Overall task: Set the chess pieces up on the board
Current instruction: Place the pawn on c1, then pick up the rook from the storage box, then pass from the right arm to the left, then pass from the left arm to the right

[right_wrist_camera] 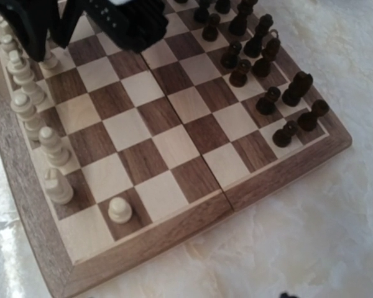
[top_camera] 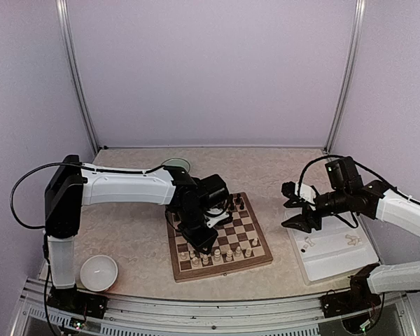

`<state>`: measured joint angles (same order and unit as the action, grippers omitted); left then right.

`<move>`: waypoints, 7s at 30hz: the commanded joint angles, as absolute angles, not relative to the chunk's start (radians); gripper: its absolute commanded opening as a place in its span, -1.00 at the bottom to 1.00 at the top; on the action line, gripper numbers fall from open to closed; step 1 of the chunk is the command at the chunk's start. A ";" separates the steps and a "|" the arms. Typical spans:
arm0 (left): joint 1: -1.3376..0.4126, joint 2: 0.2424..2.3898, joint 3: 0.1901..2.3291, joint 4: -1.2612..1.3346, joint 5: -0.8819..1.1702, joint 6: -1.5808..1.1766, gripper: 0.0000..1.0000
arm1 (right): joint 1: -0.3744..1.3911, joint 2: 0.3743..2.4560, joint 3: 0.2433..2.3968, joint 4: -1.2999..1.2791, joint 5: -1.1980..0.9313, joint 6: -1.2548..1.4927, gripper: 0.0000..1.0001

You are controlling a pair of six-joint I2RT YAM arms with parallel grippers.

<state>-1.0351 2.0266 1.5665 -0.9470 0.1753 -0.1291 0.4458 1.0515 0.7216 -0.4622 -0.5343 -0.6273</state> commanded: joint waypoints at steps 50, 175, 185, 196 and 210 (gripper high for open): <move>-1.068 1.698 1.452 -0.221 0.037 -0.203 -0.14 | 0.197 1.447 0.681 -0.676 -0.172 -0.707 -0.78; -1.100 2.025 1.431 0.854 0.149 -0.620 -0.70 | 0.147 1.183 0.876 0.310 -1.544 0.660 -0.05; -1.102 2.032 1.439 0.855 0.161 -0.625 -0.70 | 0.147 1.181 0.891 0.270 -1.540 0.632 -0.07; -1.116 2.053 1.470 0.828 0.179 -0.620 -0.70 | 0.147 1.201 0.927 0.200 -1.486 0.573 -0.19; -1.119 2.079 1.507 0.792 0.169 -0.624 -0.61 | 0.148 1.198 0.958 0.074 -1.438 0.451 -0.79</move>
<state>-1.1164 2.0548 1.4815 0.8371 0.1806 -0.6270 0.1410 1.2022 0.9043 0.1547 -1.4494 0.5377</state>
